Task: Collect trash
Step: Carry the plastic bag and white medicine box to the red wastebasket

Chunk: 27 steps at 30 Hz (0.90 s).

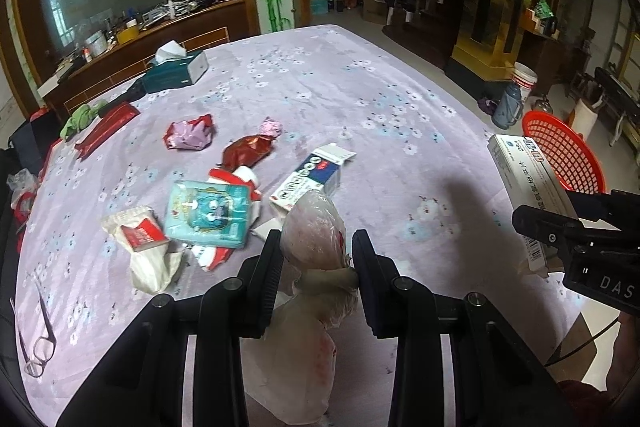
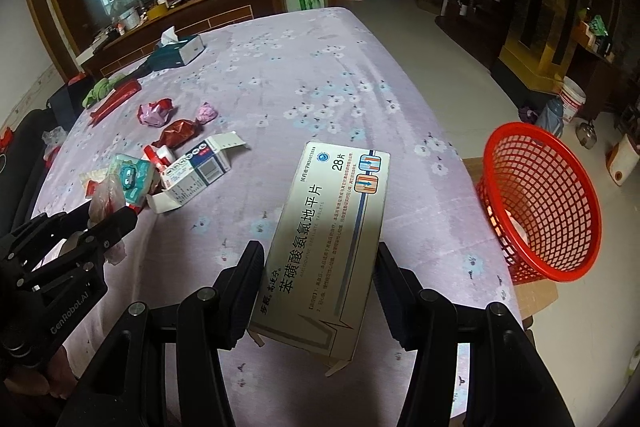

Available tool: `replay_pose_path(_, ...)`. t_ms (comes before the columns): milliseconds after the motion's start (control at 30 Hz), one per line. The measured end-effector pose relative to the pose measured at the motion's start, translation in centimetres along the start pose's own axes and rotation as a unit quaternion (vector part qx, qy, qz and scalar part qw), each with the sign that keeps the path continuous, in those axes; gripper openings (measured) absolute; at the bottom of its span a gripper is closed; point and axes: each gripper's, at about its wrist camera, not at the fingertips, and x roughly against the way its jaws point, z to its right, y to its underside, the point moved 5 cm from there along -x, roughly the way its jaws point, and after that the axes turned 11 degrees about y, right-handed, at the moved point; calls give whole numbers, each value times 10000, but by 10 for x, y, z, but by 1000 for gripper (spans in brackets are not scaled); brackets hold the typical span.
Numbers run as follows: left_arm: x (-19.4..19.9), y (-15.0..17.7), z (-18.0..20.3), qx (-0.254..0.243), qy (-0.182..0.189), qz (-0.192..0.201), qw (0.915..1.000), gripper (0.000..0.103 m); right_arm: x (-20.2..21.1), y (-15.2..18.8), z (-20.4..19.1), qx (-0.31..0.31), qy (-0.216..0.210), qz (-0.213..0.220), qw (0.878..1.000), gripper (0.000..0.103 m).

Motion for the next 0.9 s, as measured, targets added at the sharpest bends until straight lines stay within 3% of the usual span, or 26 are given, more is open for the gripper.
replay_pose_path(233,-8,-6,20,-145,192,-39,9997,34,0,1,22,-196,28,-49,9998,59)
replay_pose_path(400,-11,-15,39,-197,602,36,9980,34,0,-1,42,-446,-9,-49,9990,59)
replay_pose_path(567,-17,-26,57,-323,757,24,9966,34,2,-4,66,-693,-1,4,9976,59)
replay_pose_path(900,-39,-71,134,-952,1367,-36,9860,34,2,-17,175,-1736,342,81,9842,59)
